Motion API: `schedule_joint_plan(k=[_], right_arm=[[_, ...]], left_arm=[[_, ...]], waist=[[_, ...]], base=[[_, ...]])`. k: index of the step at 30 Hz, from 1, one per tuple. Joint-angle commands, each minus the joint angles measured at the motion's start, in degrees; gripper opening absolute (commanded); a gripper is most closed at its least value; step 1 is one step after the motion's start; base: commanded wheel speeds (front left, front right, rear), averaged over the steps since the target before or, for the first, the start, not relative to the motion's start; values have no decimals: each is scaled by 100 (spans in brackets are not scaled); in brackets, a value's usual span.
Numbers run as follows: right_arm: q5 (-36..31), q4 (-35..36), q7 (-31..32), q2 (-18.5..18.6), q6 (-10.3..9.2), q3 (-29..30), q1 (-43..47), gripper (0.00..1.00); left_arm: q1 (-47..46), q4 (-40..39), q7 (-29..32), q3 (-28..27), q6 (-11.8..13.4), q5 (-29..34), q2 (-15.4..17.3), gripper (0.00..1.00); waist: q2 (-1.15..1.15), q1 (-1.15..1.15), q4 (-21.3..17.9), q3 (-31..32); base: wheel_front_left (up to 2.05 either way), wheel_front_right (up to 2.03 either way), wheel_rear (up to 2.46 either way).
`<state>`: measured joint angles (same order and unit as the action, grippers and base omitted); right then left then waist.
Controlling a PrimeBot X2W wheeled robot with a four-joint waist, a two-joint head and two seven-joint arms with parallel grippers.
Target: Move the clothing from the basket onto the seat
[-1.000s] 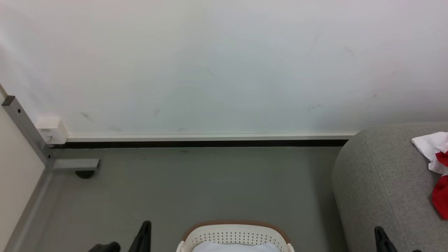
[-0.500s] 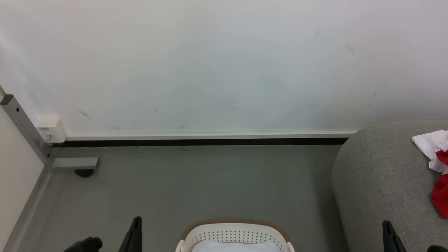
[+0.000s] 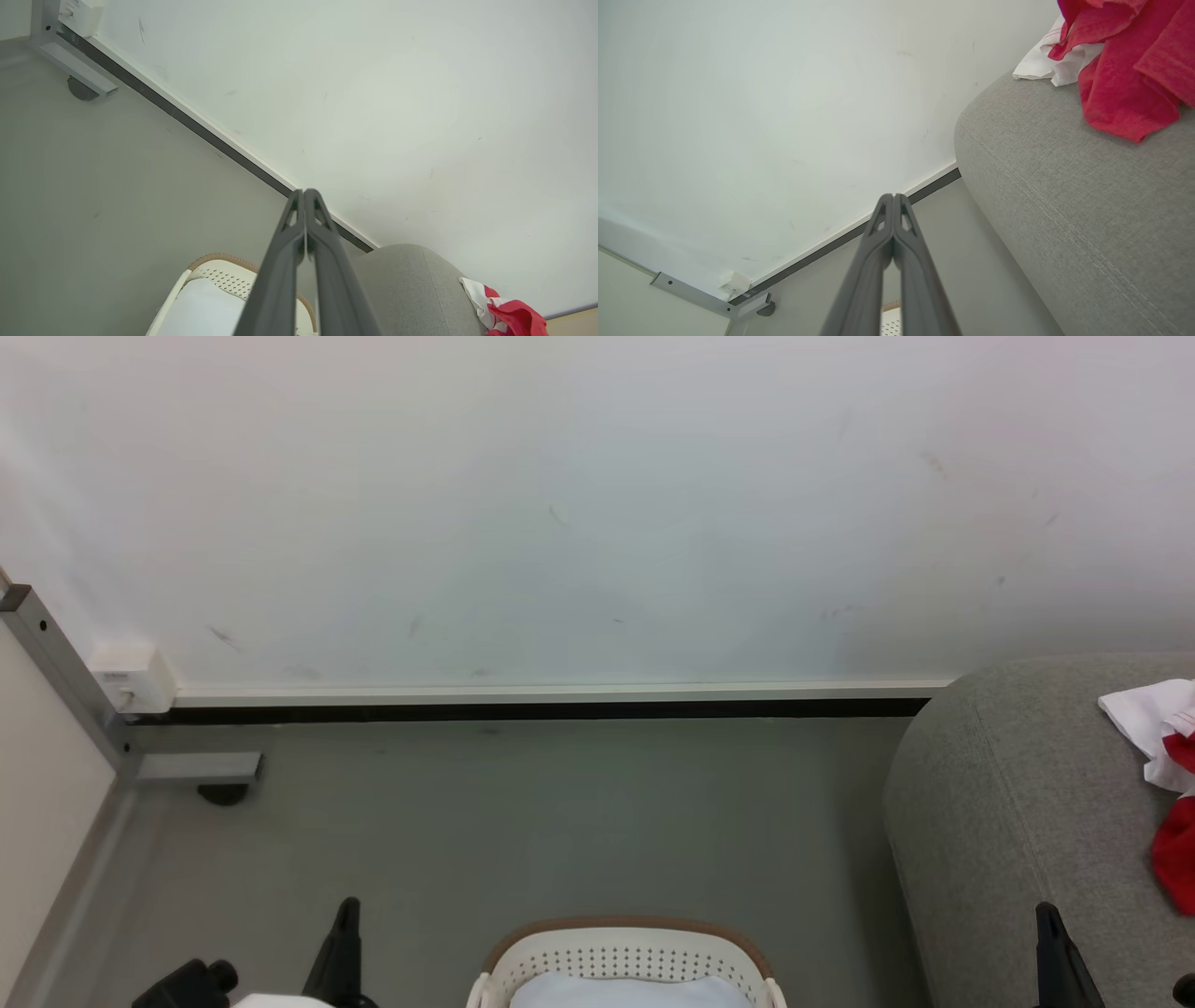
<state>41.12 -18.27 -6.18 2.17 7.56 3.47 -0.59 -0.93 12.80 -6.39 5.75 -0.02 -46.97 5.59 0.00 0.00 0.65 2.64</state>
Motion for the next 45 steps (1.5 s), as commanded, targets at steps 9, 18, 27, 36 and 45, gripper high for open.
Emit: schedule_joint_plan(k=[9,18,27,36,45], right_arm=[[897,147,217,71,-5,65,-252,0],[1474,175,360,78,-6,99,-311,0],[2066,203,507,87,-7,135,-371,0],[2628,237,640,96,-8,163,-444,0],[3125,264,765,102,-9,185,-487,0]], left_arm=[[-208,-110,221,-238,-92,-790,-38,0],[-256,-131,368,-374,-136,-1295,-68,0],[-305,-152,520,-519,-182,-1831,-103,0],[-349,-169,657,-655,-225,-2303,-135,0],[-395,-180,788,-775,-263,-2762,-163,0]], waist=[[0,0,-7,-28],[0,0,-13,-50],[0,0,-20,-75],[0,0,-27,-101],[0,0,-33,-126]], base=[[0,0,0],[0,0,0],[0,0,0],[0,0,0],[0,0,0]])
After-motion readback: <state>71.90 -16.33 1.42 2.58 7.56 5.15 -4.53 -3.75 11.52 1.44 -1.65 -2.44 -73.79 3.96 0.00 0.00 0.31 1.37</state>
